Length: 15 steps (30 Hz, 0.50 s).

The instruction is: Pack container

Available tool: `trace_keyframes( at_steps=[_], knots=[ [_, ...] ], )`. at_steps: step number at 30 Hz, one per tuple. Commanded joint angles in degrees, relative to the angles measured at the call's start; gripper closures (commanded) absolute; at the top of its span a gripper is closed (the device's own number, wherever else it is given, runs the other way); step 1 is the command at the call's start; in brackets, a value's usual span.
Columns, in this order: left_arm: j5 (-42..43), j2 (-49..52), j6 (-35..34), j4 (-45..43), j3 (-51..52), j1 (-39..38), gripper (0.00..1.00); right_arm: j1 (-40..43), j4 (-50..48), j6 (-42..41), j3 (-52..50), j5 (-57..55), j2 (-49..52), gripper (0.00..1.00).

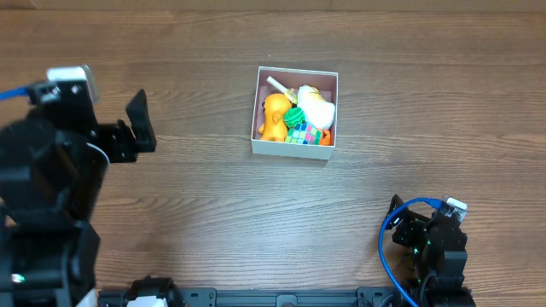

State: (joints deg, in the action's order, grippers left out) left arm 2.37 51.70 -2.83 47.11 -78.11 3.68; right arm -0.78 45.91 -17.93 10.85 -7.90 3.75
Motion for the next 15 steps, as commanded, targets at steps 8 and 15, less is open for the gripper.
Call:
trace_keyframes(
  at_steps=[8, 15],
  knots=[
    [5.22, -19.74, 1.57, -9.86, 26.91, 0.85, 0.00, 0.26, -0.37, 0.39, -0.31, -0.63, -0.74, 0.00],
    [5.18, -28.87, 1.57, -15.85, 40.61, 0.85, 0.00, 0.26, -0.37, 0.39, -0.31, -0.63, -0.74, 0.00]
  ],
)
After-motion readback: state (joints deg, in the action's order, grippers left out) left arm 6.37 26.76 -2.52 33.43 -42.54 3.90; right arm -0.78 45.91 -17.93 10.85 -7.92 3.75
